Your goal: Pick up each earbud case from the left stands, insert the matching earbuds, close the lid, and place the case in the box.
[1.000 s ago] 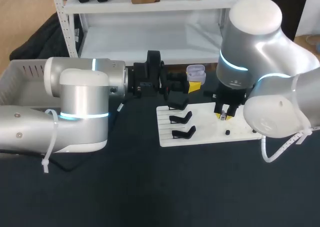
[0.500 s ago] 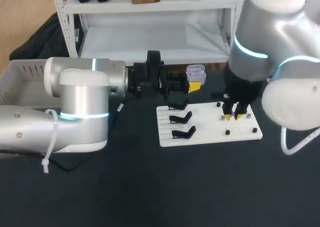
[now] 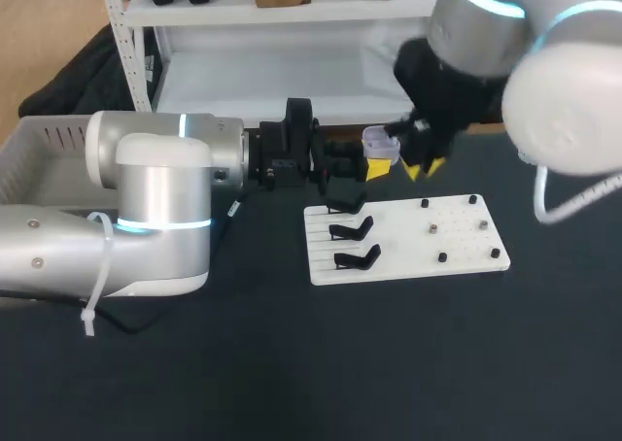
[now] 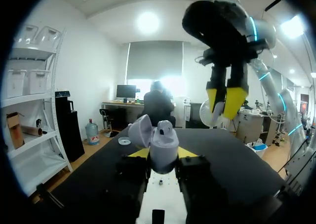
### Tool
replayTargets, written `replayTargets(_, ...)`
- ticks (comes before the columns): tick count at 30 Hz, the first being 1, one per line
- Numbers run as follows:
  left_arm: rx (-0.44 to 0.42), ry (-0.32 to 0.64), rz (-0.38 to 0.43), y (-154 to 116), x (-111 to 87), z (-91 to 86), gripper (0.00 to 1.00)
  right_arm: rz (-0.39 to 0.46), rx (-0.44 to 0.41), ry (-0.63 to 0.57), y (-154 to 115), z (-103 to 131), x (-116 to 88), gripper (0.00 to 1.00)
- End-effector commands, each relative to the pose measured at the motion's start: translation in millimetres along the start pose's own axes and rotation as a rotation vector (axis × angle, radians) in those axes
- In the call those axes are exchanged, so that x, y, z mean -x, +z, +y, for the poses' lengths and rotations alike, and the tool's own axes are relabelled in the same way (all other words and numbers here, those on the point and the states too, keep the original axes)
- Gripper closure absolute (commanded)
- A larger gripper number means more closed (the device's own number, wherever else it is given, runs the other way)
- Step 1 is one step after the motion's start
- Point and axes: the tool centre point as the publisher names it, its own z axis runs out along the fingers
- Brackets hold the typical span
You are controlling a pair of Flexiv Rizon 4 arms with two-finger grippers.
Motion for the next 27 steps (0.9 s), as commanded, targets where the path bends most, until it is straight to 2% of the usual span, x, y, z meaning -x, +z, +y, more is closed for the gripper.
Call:
replayTargets(1, -0.001, 0.000, 0.000, 1.0, 0.2, 1.3, 1.00, 0.025, -0.007, -0.038, -9.8, 7.7, 18.6, 1.00)
replayTargets(10, -0.001, 0.000, 0.000, 1.0, 0.2, 1.3, 1.00, 0.023, -0.019, -0.144, -8.7, 12.7, 44.0, 1.00)
replayTargets(16, -0.001, 0.000, 0.000, 1.0, 0.2, 1.3, 1.00, 0.060, -0.008, -0.172, -3.7, 12.1, 56.7, 1.00)
replayTargets(27, -0.001, 0.000, 0.000, 1.0, 0.2, 1.3, 1.00, 0.090, -0.003, -0.227, 4.7, 15.8, 67.3, 1.00)
